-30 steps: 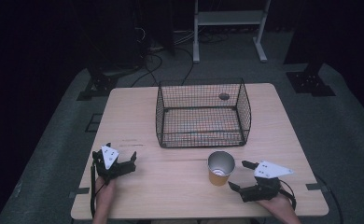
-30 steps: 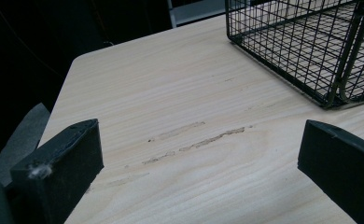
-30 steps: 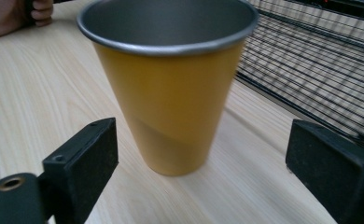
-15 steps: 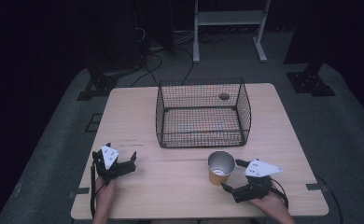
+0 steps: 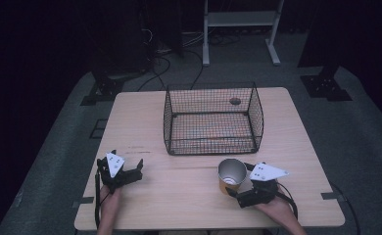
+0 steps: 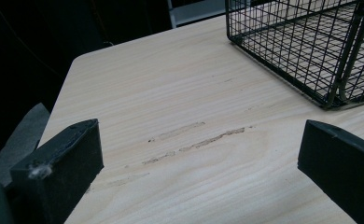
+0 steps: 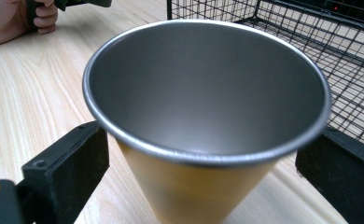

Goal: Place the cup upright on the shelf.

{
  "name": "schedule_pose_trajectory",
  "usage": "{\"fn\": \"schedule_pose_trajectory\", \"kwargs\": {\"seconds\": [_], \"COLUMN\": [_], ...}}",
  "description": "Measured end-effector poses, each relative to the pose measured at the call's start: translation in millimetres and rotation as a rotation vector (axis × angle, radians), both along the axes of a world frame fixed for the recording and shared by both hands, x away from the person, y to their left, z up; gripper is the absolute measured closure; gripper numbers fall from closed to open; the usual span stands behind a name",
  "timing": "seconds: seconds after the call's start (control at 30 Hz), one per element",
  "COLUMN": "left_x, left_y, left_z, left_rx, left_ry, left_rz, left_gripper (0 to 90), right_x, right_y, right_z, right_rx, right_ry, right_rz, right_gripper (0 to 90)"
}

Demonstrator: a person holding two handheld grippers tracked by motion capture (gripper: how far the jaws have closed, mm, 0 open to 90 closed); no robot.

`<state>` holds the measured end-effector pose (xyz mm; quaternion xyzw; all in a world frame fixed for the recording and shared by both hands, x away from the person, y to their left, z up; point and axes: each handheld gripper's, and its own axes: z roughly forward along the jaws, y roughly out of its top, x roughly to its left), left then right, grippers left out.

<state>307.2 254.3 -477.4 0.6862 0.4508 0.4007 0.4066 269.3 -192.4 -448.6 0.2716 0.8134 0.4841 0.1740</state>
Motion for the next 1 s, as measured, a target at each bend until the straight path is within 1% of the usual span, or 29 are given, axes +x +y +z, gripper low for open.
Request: {"fn": "schedule_pose_trajectory", "kwargs": {"seconds": [0.23,0.47,0.5,0.57,0.7,0.77,1.0], "left_x": [0.0,-0.1,-0.2,-0.2,-0.1,-0.2,-0.1], "left_y": [0.0,0.0,0.0,0.1,0.4,0.4,0.5], "left_z": [0.0,0.0,0.0,0.0,0.1,0.1,0.0], "left_rx": [0.000,0.000,0.000,-0.001,-0.004,-0.002,-0.006], "left_ry": [0.000,0.000,0.000,0.000,0.001,0.000,0.000], "left_rz": [0.000,-0.001,-0.001,-0.001,0.000,0.000,0.001], "left_gripper": [0.0,0.0,0.0,0.0,0.0,0.0,0.0], "right_x": [4.2,7.7,7.9,8.3,9.4,9.0,9.9], "right_y": [7.1,13.6,14.2,14.4,13.9,12.9,10.3], "right_z": [-0.9,1.7,2.4,3.0,3.5,4.3,8.5], "right_rx": [0.005,0.005,0.005,0.007,0.013,0.026,0.047], "right_ry": [-0.004,-0.005,-0.004,-0.004,-0.001,-0.001,0.023], "right_rz": [0.004,0.012,0.014,0.019,0.020,0.018,0.037], "right_gripper": [2.1,2.2,2.6,6.4,7.0,12.0,11.7]}}
